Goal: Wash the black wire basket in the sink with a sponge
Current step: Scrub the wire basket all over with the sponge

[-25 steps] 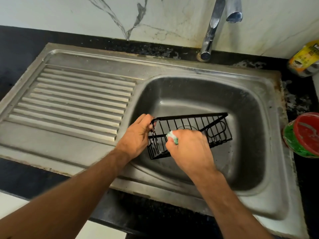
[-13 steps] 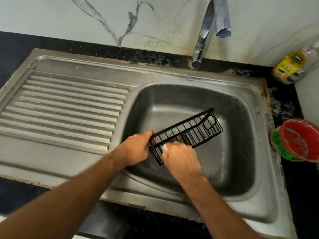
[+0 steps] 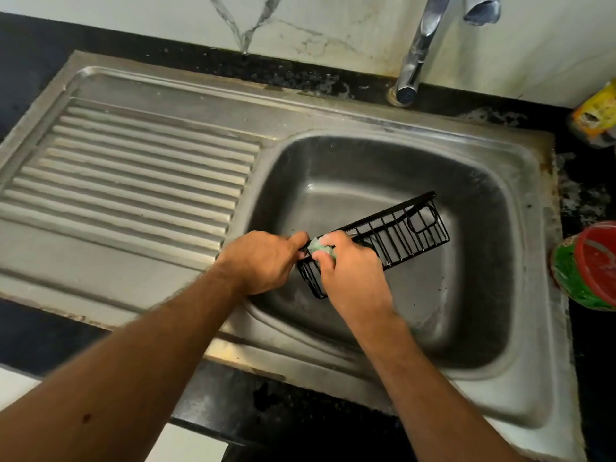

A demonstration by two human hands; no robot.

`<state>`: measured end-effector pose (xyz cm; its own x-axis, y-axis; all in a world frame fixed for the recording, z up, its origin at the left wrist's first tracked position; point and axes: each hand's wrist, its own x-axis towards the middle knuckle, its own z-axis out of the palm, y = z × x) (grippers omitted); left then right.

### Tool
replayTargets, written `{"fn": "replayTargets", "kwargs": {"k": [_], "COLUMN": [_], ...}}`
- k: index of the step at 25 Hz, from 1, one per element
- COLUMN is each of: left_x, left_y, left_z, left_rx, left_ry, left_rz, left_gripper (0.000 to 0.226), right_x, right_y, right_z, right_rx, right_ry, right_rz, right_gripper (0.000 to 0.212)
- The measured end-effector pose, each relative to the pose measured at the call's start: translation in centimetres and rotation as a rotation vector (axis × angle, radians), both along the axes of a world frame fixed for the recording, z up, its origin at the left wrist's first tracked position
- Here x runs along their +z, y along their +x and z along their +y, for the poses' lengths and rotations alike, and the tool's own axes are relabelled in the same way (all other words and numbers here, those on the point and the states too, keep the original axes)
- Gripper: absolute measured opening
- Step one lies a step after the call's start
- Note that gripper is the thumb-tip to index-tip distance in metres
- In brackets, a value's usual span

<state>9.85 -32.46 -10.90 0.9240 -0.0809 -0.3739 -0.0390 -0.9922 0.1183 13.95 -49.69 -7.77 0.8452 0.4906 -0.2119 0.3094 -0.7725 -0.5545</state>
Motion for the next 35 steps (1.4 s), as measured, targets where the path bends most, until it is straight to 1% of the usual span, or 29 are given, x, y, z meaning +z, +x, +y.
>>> {"fn": "replayTargets", "kwargs": {"k": [3, 7, 12, 14, 20, 22, 23, 24, 26, 27, 29, 32, 34, 35], "left_x": [0.1, 0.1, -0.3, -0.5, -0.1, -0.2, -0.2, -0.2, -0.3, -0.4, -0.4, -0.1, 0.1, 0.2], "left_y": [0.1, 0.2, 0.1, 0.1, 0.0, 0.0, 0.0, 0.1, 0.1, 0.1, 0.1, 0.1, 0.2, 0.3], "left_z": [-0.1, 0.0, 0.3, 0.4, 0.2, 0.1, 0.2, 0.2, 0.3, 0.4, 0.3, 0.2, 0.0, -0.1], "left_rx": [0.038, 0.031, 0.067, 0.077, 0.068, 0.069, 0.068, 0.067, 0.073, 0.075, 0.081, 0.086, 0.075, 0.075], "left_ry": [0.006, 0.007, -0.015, -0.008, -0.002, 0.006, 0.003, -0.004, -0.025, -0.032, -0.033, -0.005, 0.013, 0.017], "left_rz": [-0.029, -0.043, -0.077, -0.087, -0.082, -0.102, -0.112, -0.116, -0.12, -0.126, -0.127, -0.091, -0.076, -0.076], "left_gripper": [0.023, 0.023, 0.02, 0.021, 0.024, 0.026, 0.027, 0.027, 0.025, 0.023, 0.02, 0.024, 0.026, 0.027], "right_x": [-0.1, -0.5, -0.3, -0.3, -1.4, -1.8, -1.8, -1.7, -1.6, -1.4, -1.2, -1.2, -1.2, -1.3], "right_y": [0.1, -1.3, -0.9, -0.7, -1.5, -1.8, -1.7, -1.4, -0.2, 0.2, 0.2, -1.6, -2.9, -2.8], "right_z": [1.0, -1.0, -1.3, -1.0, -3.2, -4.1, -4.2, -3.9, -2.3, -1.2, 0.0, -1.7, -2.7, -2.5], "right_rx": [0.014, -0.021, -0.025, -0.023, -0.099, -0.147, -0.164, -0.158, -0.062, 0.013, 0.091, -0.005, -0.018, -0.023], "right_ry": [-0.134, -0.209, -0.238, -0.231, -0.079, 0.004, 0.054, 0.099, 0.133, 0.108, 0.004, -0.137, -0.153, -0.121], "right_rz": [-0.062, -0.064, 0.068, 0.084, 0.193, 0.202, 0.158, 0.073, -0.084, -0.123, -0.103, 0.044, 0.052, 0.026], "right_gripper": [0.028, 0.035, 0.034, 0.032, 0.013, 0.012, 0.011, 0.009, 0.006, 0.004, 0.005, 0.006, 0.006, 0.006]}}
